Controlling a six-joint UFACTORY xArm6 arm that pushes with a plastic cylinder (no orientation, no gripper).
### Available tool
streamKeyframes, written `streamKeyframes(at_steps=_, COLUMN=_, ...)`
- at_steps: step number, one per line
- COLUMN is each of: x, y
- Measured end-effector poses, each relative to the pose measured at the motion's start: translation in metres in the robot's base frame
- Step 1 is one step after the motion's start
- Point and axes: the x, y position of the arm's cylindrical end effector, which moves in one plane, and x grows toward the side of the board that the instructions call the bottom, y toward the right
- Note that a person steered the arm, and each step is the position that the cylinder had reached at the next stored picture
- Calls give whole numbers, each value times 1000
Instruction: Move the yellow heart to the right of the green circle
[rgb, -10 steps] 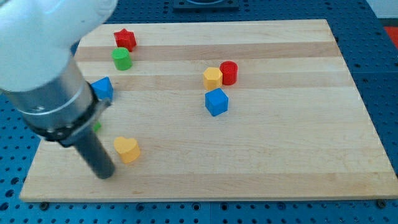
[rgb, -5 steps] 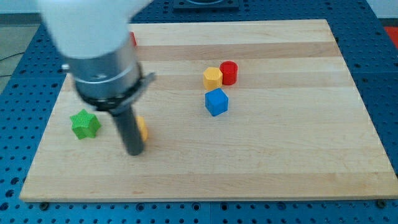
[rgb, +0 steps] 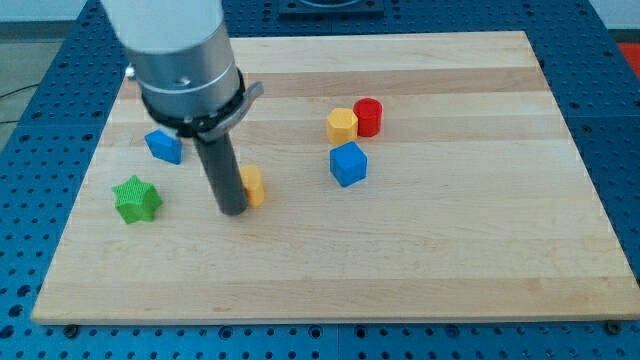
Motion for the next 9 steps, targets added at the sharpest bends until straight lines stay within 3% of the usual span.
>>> streamKeyframes(at_steps=1, x=-24, y=5)
streamKeyframes(at_steps=2, x=5, y=9)
streamKeyframes(at_steps=3, x=18, y=51)
streamKeyframes(at_steps=5, x=-85, y=40)
streamKeyframes(at_steps=6, x=-38, y=56)
streamKeyframes(at_steps=7, x=-9, y=26)
streamKeyframes(at_steps=8, x=-51, y=-9)
streamKeyframes(at_steps=9, x=-93, y=-3)
